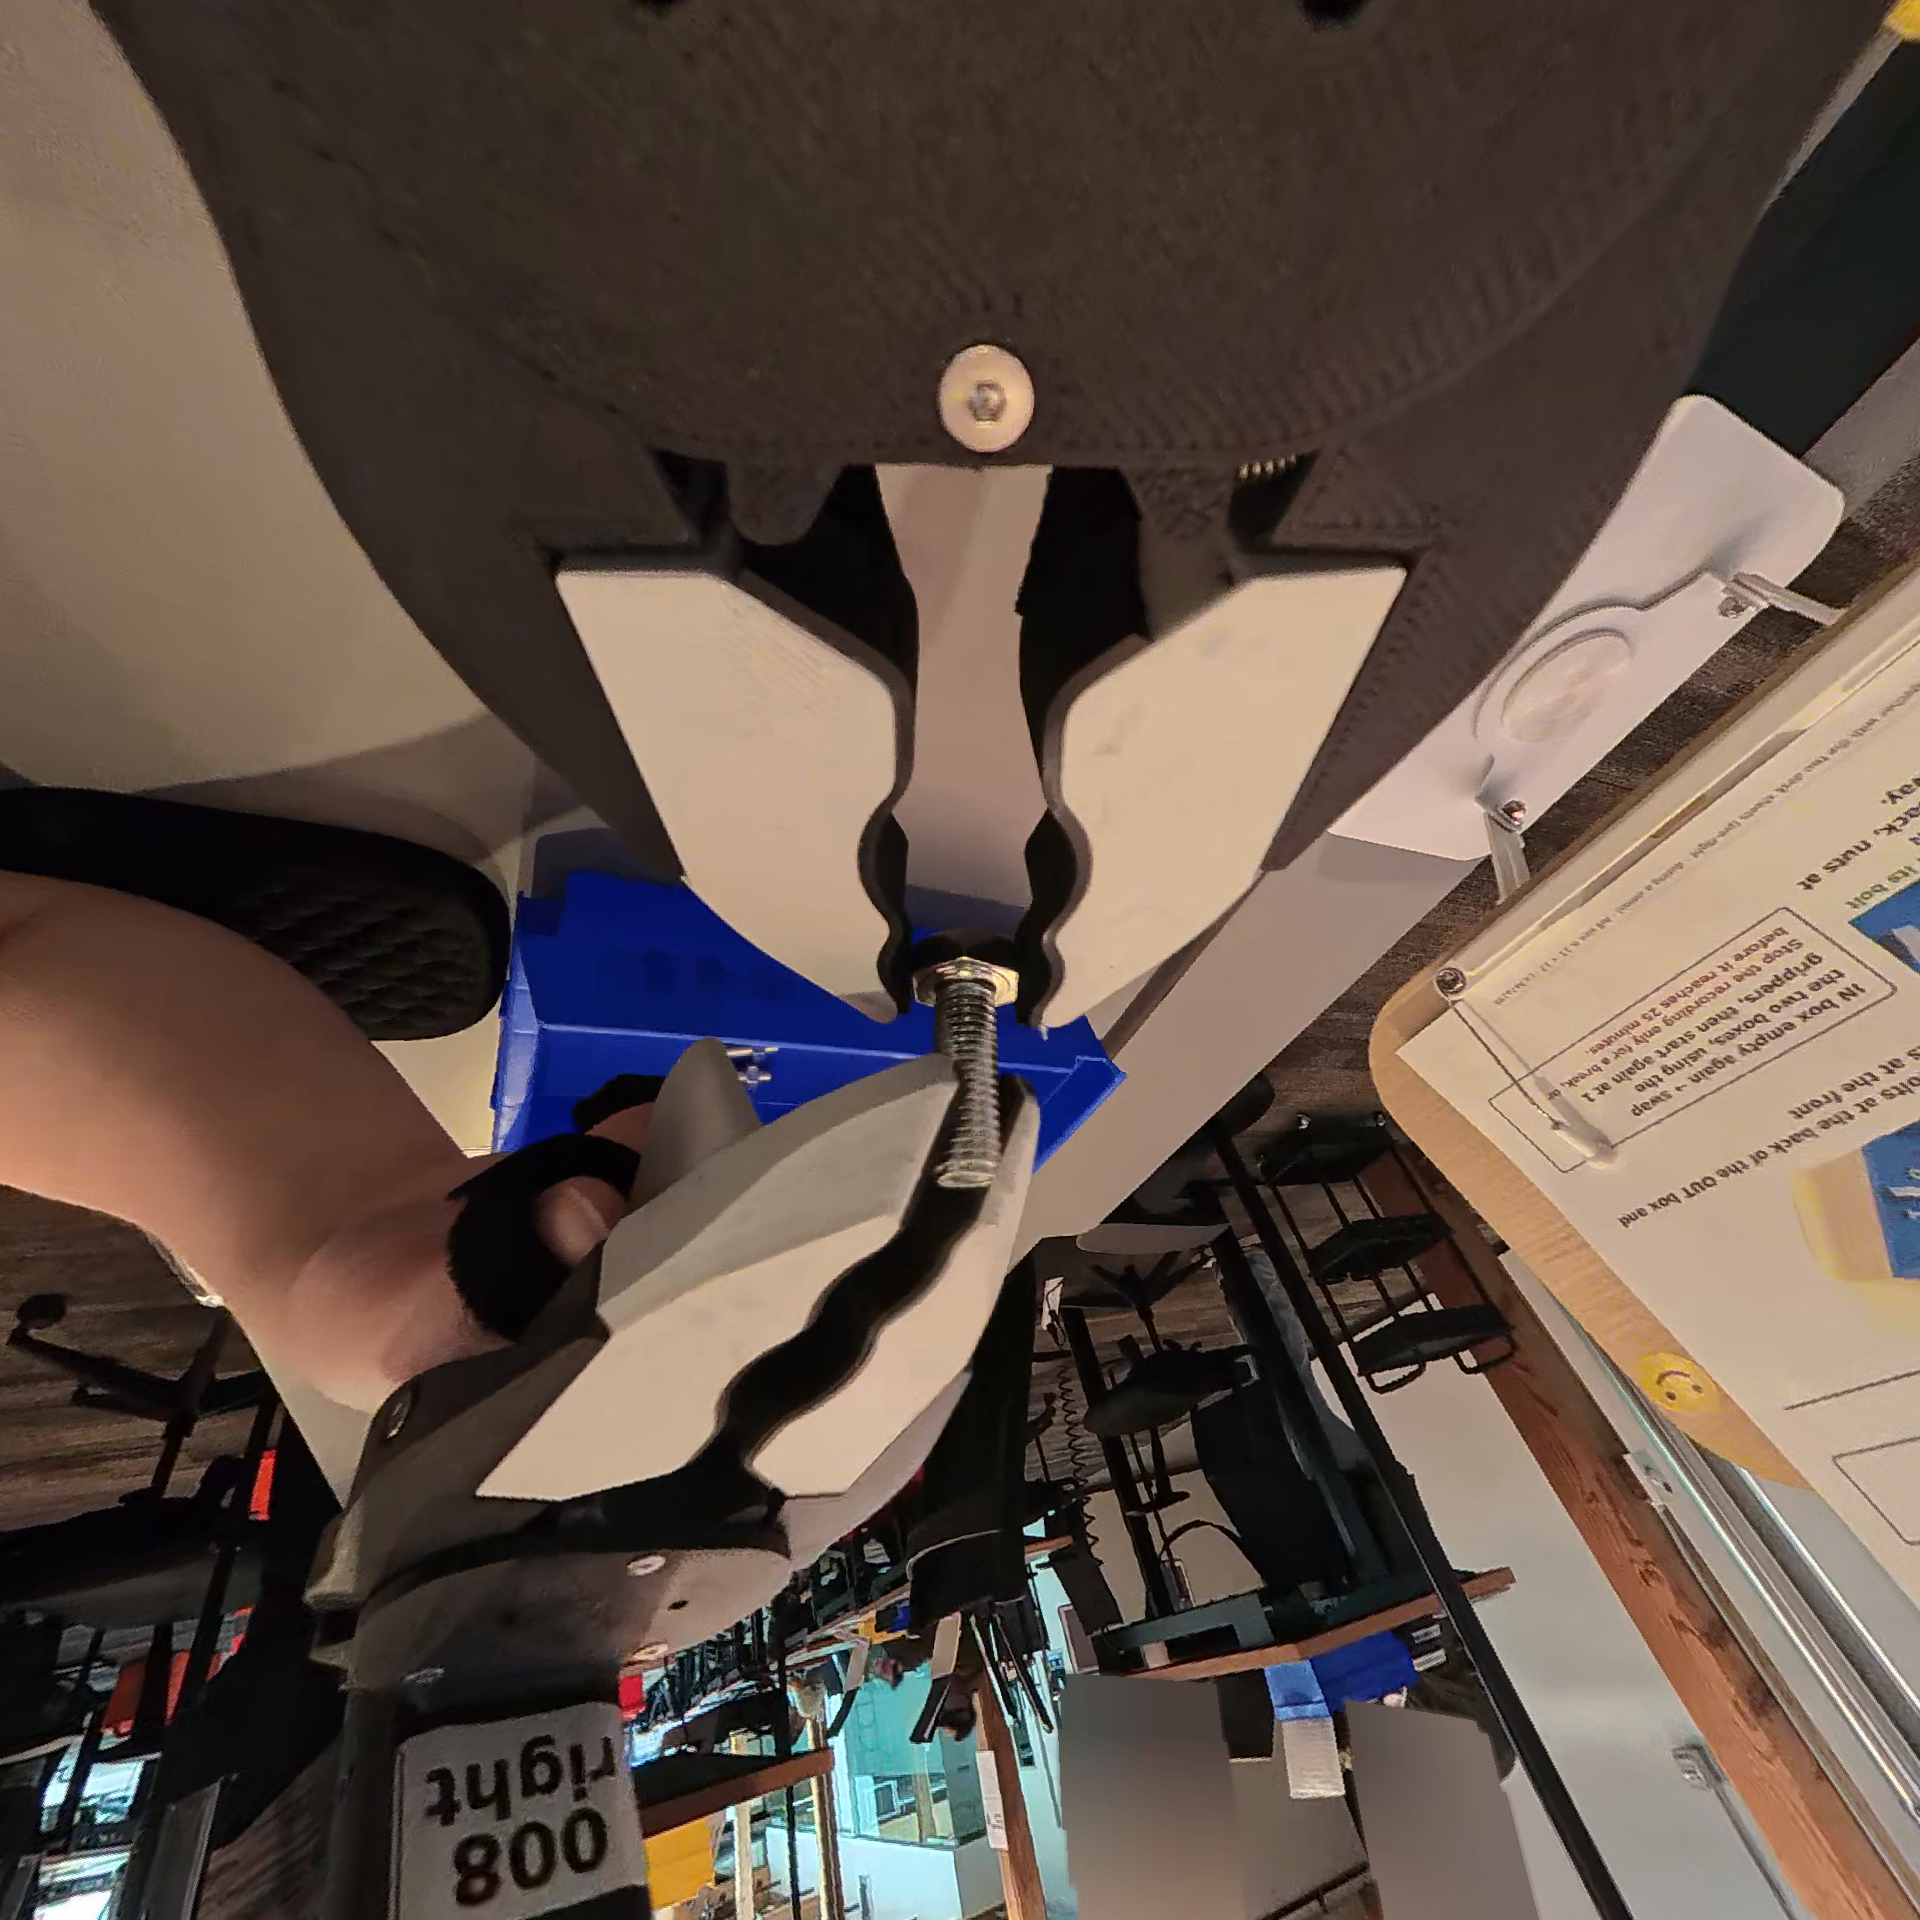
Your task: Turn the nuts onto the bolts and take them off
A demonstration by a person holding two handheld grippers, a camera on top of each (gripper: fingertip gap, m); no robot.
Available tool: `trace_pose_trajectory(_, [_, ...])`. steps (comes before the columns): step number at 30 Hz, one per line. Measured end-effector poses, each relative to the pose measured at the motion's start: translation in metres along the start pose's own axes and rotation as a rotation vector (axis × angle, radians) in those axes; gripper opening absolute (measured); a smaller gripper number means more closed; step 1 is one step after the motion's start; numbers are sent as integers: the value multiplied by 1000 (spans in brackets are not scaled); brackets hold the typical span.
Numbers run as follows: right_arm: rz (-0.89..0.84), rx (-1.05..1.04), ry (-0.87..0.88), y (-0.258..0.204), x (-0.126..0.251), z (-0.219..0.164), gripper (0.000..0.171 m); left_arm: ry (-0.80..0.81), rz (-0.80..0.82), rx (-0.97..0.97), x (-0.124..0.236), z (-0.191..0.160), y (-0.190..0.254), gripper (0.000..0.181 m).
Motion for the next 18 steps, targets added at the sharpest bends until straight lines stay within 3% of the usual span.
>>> trace_pose_trajectory(3, [-49, 75, 1, 3, 8, 3, 34, -9, 22, 0, 6, 2, -6, 18])
trace_pose_trajectory(6, [-22, 207, -161, 1, 10, -16, 36, -26, 71, 26, 25, 5, -23, 18])
trace_pose_trajectory(10, [200, 376, -505, -15, -16, -82, 30, -19, 137, 52, 64, 14, -44, 19])
trace_pose_trajectory(14, [258, 484, -921, -20, -44, -155, 34, -8, 201, 44, 101, 22, -56, 18])
trace_pose_trajectory(18, [250, 469, -1033, -25, -68, -182, 37, 31, 243, 50, 128, 28, -63, 19])
Point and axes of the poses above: each gripper's, where its closed fingertips meet, x back along the fingers, z out of its top, y = z × x across the jaws, the point moved 4 cm from there along x, back along the fingers, and after that the axes turned 7 degrees about -y, right-handed, at the moved point
